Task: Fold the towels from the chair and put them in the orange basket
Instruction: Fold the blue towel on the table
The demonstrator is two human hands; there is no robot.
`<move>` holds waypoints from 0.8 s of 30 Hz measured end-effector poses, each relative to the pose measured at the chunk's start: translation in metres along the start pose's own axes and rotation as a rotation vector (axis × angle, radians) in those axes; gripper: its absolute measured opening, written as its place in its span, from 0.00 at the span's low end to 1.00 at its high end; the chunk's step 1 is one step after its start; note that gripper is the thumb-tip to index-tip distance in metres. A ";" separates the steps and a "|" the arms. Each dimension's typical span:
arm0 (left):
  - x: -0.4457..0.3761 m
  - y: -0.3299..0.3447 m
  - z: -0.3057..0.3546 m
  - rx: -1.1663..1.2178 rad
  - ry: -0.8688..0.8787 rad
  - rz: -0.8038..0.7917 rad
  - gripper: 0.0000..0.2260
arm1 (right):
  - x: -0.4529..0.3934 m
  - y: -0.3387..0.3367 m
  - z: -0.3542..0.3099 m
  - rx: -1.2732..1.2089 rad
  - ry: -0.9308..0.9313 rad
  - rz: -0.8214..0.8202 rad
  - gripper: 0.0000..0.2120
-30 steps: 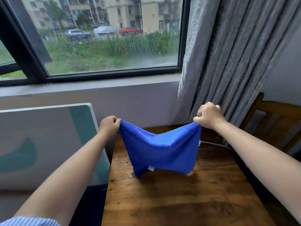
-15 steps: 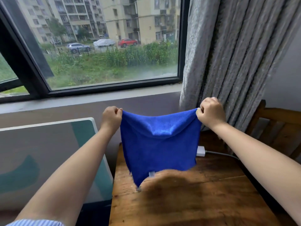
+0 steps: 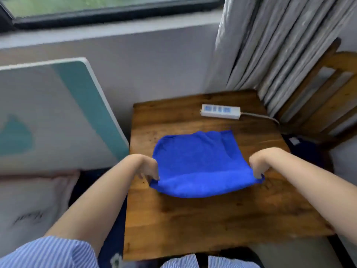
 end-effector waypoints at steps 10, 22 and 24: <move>-0.047 0.013 -0.004 -0.215 0.048 0.241 0.16 | -0.055 0.001 -0.030 -0.070 -0.104 0.179 0.14; -0.103 -0.031 0.006 -0.088 0.021 0.552 0.09 | -0.119 -0.039 -0.019 -0.265 -0.149 0.145 0.10; -0.112 -0.037 0.006 -0.083 0.004 0.612 0.11 | -0.131 -0.049 -0.013 -0.291 -0.141 0.184 0.11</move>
Point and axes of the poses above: each hand's wrist, its own x-axis away from the middle knuckle, its own y-axis out of the palm, z = x × y, the point moved 1 cm from there along -x, towards the middle knuckle, and after that the axes turned 3 degrees about y, right-handed, at the moved point
